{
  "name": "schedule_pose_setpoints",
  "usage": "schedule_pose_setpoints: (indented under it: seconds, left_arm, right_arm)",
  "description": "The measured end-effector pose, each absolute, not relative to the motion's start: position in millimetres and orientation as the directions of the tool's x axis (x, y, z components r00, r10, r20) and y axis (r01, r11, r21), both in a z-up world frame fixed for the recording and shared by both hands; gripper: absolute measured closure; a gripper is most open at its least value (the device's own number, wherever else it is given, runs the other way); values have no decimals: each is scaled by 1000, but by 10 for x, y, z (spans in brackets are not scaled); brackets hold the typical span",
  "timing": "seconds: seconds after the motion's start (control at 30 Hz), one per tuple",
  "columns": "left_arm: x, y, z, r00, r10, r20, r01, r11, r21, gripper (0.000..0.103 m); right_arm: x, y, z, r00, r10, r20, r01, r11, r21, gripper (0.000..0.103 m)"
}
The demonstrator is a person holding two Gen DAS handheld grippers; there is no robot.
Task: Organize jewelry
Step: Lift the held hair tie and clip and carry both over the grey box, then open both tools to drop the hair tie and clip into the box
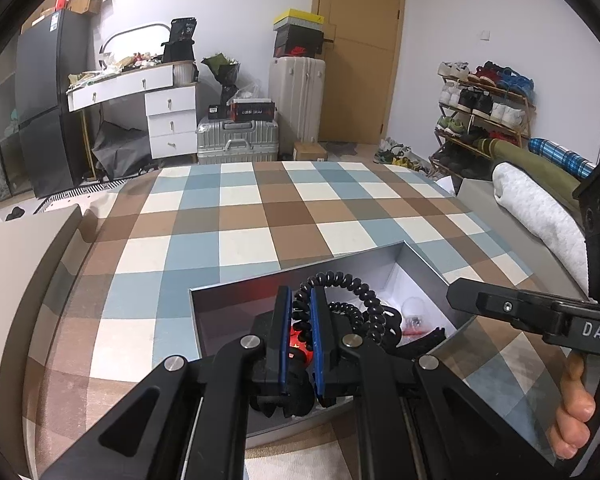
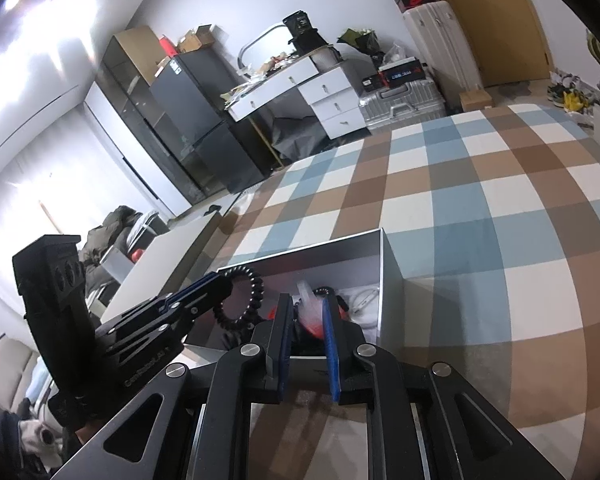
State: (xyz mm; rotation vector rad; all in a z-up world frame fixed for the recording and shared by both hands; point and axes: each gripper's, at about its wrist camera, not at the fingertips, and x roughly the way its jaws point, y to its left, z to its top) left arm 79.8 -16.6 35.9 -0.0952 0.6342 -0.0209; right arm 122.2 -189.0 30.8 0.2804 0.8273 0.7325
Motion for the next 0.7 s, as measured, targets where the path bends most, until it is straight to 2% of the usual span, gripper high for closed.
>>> schedule_pose_setpoints:
  seconds: [0.33, 0.4, 0.47, 0.6, 0.7]
  left_arm:
    - [809, -211, 365, 788, -58, -613, 1, 996, -94, 95]
    - [785, -215, 384, 789, -66, -611, 7, 995, -99, 81]
    - [751, -217, 401, 794, -67, -604, 7, 995, -100, 50]
    - [631, -218, 443, 808, -53, -587, 8, 997, -79, 34]
    - [545, -184, 435, 810, -42, -585, -5, 997, -78, 24]
  right_arm:
    - [1205, -1907, 326, 465, 683, -563, -481, 729, 487, 87]
    - [1193, -1916, 331, 463, 686, -562, -483, 727, 489, 87]
    - [1185, -1921, 339, 462, 685, -563, -488, 727, 484, 84]
    - [1152, -1913, 349, 474, 662, -580, -488, 746, 453, 70]
    - [1090, -1901, 368, 489, 632, -602, -490, 769, 410, 45]
